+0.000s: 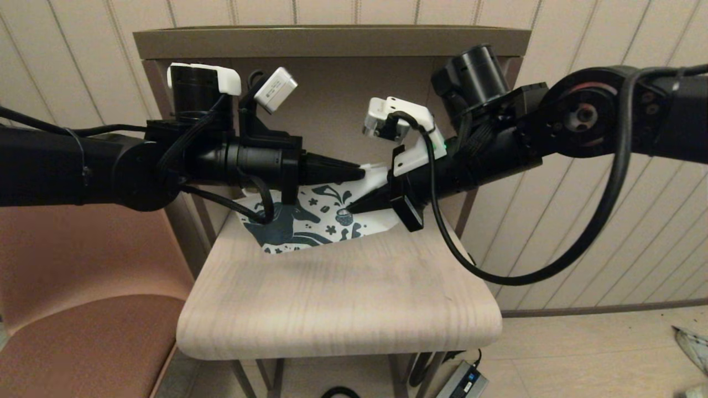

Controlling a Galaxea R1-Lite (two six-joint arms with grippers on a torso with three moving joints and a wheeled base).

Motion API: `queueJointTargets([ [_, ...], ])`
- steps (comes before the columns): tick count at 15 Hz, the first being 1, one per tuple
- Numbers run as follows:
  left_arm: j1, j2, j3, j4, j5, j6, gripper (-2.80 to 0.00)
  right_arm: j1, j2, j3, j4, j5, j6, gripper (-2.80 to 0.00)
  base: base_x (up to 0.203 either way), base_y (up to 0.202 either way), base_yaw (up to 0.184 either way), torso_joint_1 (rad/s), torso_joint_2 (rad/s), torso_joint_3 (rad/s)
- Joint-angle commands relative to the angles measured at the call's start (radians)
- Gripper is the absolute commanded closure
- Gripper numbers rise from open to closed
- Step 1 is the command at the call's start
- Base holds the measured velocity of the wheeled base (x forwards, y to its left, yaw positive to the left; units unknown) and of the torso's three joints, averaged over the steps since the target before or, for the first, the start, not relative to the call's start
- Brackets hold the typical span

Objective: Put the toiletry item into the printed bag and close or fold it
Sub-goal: Hand it to the other hand

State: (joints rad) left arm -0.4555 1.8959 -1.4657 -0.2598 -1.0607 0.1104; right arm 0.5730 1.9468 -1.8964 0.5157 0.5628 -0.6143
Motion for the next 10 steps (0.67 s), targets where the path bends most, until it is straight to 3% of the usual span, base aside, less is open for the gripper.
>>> queueJointTargets([
  [1,0.000,0.003,0.001,-0.003,-0.004,0.003,0.00,-0.001,-0.005,0.002,0.007,0.003,-0.004,0.00,0.000,0.000,0.000,0.000,0.00,0.000],
  [10,0.038,-0.011,0.045,-0.005,-0.003,0.006,0.00,-0.015,-0.026,0.017,0.012,0.003,-0.005,0.00,0.000,0.000,0.000,0.000,0.00,0.000],
])
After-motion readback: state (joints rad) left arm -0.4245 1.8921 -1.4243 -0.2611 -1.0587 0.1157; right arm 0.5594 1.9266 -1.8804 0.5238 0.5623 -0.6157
